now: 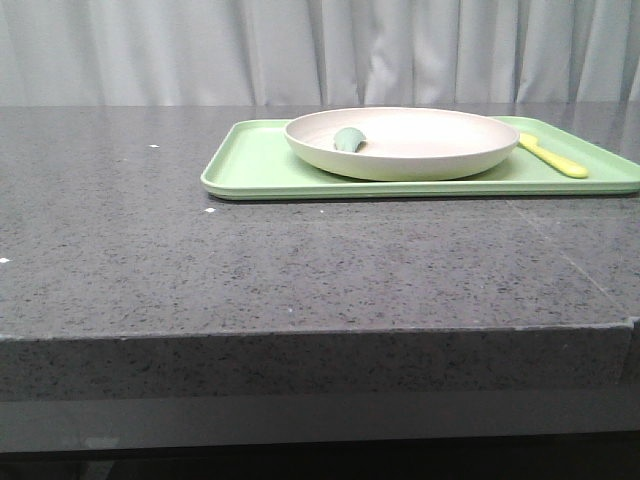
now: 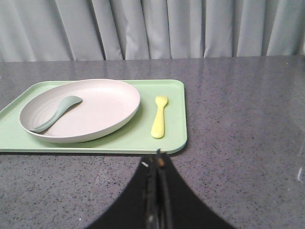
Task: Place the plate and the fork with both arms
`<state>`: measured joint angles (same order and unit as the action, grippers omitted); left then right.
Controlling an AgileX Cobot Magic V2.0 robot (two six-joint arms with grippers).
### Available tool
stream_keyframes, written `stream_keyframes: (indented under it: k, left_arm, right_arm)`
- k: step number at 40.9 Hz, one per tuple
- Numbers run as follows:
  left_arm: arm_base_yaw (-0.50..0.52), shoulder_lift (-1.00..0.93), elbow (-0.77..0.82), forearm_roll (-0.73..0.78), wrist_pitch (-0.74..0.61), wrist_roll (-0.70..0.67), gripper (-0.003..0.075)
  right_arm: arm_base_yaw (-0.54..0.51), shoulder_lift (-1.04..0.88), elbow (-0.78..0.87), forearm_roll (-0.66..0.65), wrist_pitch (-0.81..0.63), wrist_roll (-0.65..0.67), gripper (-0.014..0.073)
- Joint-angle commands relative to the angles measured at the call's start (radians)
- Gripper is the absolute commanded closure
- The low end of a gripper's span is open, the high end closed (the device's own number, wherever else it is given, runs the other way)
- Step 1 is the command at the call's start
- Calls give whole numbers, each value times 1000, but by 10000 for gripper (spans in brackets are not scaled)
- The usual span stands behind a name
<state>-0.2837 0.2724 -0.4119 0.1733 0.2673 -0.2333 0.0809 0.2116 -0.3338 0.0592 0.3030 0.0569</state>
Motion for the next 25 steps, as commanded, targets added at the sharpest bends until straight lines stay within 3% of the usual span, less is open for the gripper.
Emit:
stream_keyframes:
  k: [1, 12, 19, 25]
  left_arm:
    - [4, 7, -25, 3, -78, 0, 738]
    - [4, 7, -20, -16, -78, 2, 738]
    - [4, 7, -18, -212, -78, 233, 738]
    - [8, -1, -5, -215, -80, 240, 738]
  right_arm:
    - [-4, 7, -24, -9, -81, -10, 710]
    - [-4, 7, -24, -9, -81, -10, 710]
    - [-4, 7, -24, -9, -81, -10, 710]
    - [-4, 7, -24, -9, -81, -10, 710]
